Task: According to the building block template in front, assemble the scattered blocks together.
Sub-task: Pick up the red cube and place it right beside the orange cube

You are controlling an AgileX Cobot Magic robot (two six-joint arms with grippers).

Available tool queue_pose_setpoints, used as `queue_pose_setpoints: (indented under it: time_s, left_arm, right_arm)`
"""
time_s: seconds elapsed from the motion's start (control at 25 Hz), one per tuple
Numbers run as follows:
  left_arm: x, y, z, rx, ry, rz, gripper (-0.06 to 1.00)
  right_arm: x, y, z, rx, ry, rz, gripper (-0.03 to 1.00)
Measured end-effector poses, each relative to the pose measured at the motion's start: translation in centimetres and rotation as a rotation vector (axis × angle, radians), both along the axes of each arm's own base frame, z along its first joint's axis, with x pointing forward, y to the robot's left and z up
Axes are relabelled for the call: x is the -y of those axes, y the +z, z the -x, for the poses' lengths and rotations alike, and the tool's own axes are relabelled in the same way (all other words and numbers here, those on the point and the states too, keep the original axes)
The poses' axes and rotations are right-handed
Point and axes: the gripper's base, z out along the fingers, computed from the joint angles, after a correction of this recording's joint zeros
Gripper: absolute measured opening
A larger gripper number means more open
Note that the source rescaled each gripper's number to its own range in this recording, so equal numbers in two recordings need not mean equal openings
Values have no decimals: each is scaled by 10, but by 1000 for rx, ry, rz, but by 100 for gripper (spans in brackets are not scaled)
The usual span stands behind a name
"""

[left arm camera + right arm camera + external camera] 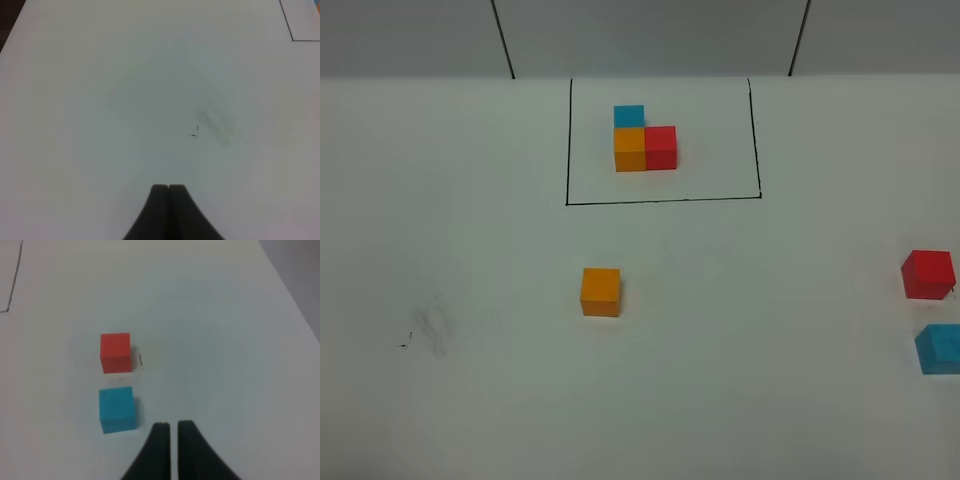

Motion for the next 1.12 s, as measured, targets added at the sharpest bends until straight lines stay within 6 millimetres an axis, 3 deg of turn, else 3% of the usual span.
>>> queue_pose_setpoints:
  time_s: [0.4, 1.12]
  left_arm:
    - [-2, 0, 1, 1, -132, -3, 0]
    - [-2, 0, 1, 2, -134, -4, 0]
  right_arm:
    - [0, 0, 0, 0, 0, 0, 0]
    - [0, 0, 0, 0, 0, 0, 0]
